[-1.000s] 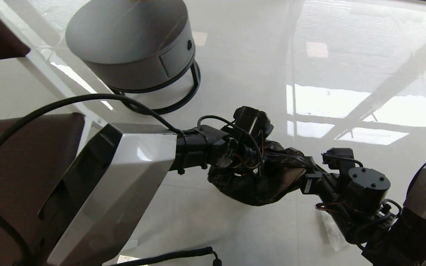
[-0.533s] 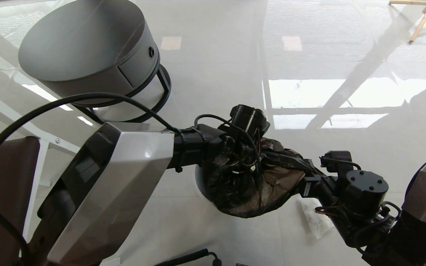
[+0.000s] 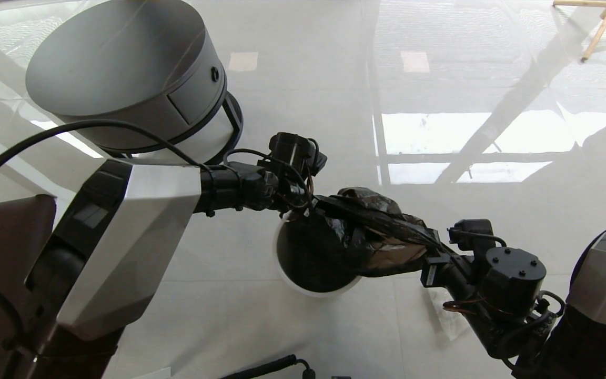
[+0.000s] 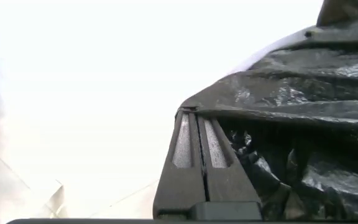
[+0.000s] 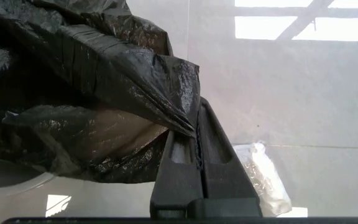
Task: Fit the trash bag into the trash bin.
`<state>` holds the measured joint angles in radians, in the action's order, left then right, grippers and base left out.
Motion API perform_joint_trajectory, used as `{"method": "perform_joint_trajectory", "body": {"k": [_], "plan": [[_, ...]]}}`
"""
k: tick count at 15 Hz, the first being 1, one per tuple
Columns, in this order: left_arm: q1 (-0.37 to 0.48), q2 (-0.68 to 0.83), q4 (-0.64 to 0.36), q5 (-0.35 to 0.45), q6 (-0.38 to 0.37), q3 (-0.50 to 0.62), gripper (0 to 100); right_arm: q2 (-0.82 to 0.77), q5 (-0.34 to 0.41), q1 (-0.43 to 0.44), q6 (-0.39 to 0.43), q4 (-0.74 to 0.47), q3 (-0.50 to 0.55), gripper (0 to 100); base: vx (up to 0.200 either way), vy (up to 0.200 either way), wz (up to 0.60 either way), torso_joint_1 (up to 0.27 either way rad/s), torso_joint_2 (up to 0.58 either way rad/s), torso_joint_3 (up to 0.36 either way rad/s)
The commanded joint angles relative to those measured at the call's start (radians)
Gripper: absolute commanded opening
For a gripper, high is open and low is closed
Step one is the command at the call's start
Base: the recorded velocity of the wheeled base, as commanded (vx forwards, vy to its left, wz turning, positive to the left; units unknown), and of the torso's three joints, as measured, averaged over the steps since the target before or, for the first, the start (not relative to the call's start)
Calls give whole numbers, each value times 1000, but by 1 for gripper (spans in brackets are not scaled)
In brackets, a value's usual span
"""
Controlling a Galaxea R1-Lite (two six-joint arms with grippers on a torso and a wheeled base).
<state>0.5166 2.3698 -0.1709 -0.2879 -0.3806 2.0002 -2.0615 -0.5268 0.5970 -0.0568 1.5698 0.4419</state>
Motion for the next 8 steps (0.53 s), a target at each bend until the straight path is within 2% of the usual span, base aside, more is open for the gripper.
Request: {"method": "perform_joint_trajectory", "body": {"k": [1, 4, 8], "plan": [[-6, -4, 1, -1, 0, 0, 0, -3, -1, 4, 0, 1, 0, 0, 0, 0, 0, 0, 0, 0], [-6, -15, -12, -1, 2, 0, 0, -34, -1, 26, 0, 1, 6, 0, 0, 0, 0, 0, 0, 0], [3, -73, -116, -1, 5, 0, 0, -81, -1, 101, 2, 1, 67, 0, 0, 0, 0, 0, 0, 0]]}}
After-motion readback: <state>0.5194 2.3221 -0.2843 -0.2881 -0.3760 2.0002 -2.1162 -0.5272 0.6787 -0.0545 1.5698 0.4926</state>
